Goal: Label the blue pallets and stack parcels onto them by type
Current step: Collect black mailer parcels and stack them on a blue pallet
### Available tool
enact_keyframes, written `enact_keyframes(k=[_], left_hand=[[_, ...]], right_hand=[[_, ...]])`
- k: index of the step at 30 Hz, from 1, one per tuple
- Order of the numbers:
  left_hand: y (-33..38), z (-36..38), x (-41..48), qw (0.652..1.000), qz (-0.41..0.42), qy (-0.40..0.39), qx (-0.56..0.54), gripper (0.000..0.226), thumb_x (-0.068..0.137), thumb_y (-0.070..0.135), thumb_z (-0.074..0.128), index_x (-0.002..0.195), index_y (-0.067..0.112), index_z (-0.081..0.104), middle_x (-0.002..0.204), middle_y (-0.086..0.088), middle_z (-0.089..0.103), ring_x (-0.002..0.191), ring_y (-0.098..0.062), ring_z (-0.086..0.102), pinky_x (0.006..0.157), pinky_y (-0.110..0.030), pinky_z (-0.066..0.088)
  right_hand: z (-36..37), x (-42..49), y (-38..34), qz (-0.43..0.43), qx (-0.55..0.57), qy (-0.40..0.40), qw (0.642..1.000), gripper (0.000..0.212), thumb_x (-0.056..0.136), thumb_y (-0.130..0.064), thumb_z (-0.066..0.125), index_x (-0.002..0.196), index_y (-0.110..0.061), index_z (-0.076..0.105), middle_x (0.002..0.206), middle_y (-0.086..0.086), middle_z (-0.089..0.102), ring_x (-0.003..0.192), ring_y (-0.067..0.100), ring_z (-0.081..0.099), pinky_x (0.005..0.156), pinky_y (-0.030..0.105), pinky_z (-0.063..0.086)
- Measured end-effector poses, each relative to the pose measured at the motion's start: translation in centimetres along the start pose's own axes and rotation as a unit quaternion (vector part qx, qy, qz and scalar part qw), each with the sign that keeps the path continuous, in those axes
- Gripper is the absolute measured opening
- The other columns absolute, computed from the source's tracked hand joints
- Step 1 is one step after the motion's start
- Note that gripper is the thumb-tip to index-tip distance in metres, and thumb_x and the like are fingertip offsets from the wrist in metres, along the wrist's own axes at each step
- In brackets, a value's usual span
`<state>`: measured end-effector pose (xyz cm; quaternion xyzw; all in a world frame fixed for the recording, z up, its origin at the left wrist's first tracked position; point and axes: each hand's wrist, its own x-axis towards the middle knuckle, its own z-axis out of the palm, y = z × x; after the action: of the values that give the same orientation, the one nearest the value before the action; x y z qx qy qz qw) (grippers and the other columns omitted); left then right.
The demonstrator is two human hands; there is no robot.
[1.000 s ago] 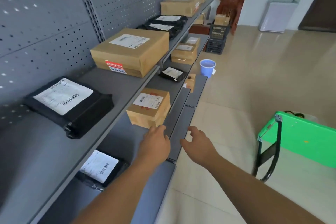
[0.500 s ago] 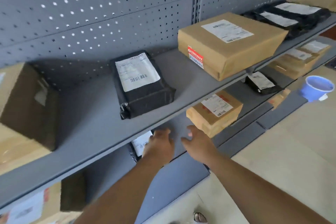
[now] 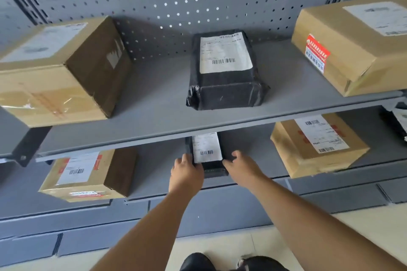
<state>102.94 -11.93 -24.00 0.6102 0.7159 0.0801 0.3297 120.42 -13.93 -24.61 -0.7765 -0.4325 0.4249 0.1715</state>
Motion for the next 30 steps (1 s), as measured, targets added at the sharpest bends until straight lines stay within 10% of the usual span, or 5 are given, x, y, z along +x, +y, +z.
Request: enact_keyframes(k=[7,12,19,26,30], left_hand=[[-2.9,1.1,4.4,0.994,-0.046,-0.019,-0.093,0.057,0.102,0.042,0.045,0.153,0.017,0.038,0.145,-0.007,0.054,0.107,-0.024,0.063,0.09,-0.036,0.05],[-2.7,2.5,6.5,0.983,-0.053,-0.026,-0.175,0.048,0.101,0.038,0.043,0.145,0.02,0.048,0.095,0.012,0.059,0.079,-0.01,0.061,0.056,-0.025,0.045],[-2.7,4.3,8.3,0.972,-0.068,-0.053,-0.218,0.036,0.103,0.032,0.044,0.13,0.016,0.06,0.112,-0.005,0.069,0.101,-0.027,0.066,0.091,-0.041,0.057],[-3.4,4.0,8.1,0.948,-0.084,-0.066,-0.3,0.035,0.101,0.03,0.053,0.134,0.018,0.061,0.113,0.0,0.07,0.103,-0.022,0.066,0.091,-0.036,0.056],[-4.2,3.5,6.8,0.918,-0.103,-0.073,-0.376,0.036,0.101,0.025,0.058,0.136,0.017,0.06,0.115,-0.001,0.072,0.105,-0.023,0.069,0.099,-0.041,0.057]], right_hand=[[2.6,3.4,-0.7,-0.01,0.005,0.033,0.999,0.062,0.095,-0.037,0.052,0.151,-0.014,0.039,0.125,0.006,0.064,0.095,0.024,0.058,0.075,0.03,0.042],[3.3,5.2,-0.5,-0.002,0.012,0.035,0.999,0.055,0.097,-0.037,0.048,0.148,-0.017,0.044,0.137,0.006,0.058,0.101,0.026,0.059,0.07,0.028,0.039],[4.7,6.9,0.0,0.003,0.1,0.027,0.995,0.023,0.095,-0.033,0.052,0.099,-0.016,0.066,0.094,0.002,0.067,0.069,0.014,0.056,0.051,0.025,0.038],[4.9,6.9,0.5,0.016,0.157,0.007,0.987,0.051,0.09,-0.03,0.064,0.14,-0.022,0.056,0.134,-0.001,0.064,0.104,0.02,0.06,0.081,0.029,0.047],[4.8,5.5,0.1,0.013,0.158,0.009,0.987,0.068,0.087,-0.033,0.065,0.151,-0.025,0.042,0.13,-0.003,0.059,0.088,0.012,0.058,0.069,0.025,0.044]])
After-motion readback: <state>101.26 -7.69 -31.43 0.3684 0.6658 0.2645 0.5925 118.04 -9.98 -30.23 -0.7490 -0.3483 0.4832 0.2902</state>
